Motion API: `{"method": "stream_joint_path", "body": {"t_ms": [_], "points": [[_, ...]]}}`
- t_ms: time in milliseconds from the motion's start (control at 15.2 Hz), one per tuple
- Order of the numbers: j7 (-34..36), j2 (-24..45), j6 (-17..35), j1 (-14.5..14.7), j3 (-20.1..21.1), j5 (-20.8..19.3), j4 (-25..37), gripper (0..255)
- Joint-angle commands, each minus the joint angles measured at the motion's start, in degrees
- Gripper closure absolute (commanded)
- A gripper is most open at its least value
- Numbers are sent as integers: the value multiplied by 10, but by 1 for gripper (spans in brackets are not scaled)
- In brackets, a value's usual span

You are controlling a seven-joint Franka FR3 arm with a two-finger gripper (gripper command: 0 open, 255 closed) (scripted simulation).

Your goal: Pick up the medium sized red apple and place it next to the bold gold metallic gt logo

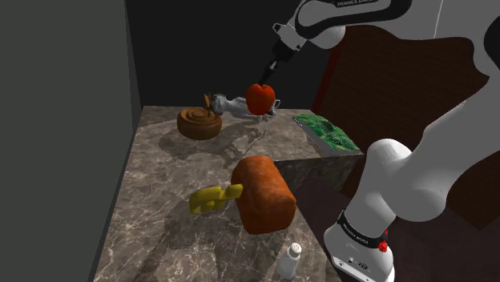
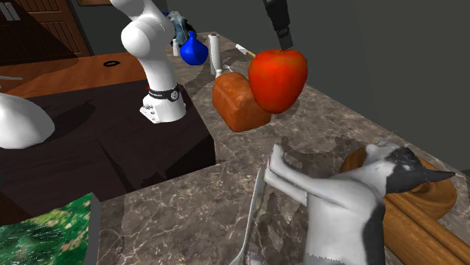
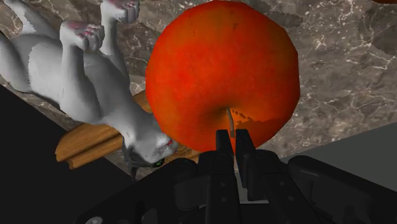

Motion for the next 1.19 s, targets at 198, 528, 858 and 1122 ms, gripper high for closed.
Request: {"method": "stream_joint_path", "body": {"t_ms": [198,528,858,1122], "points": [[72,7,17,14,56,-3,-8,255],[146,19,34,30,112,-7,-12,255],[205,42,53,46,154,-9,-8,255],[200,49,84,47,151,-6,-33,255]]}}
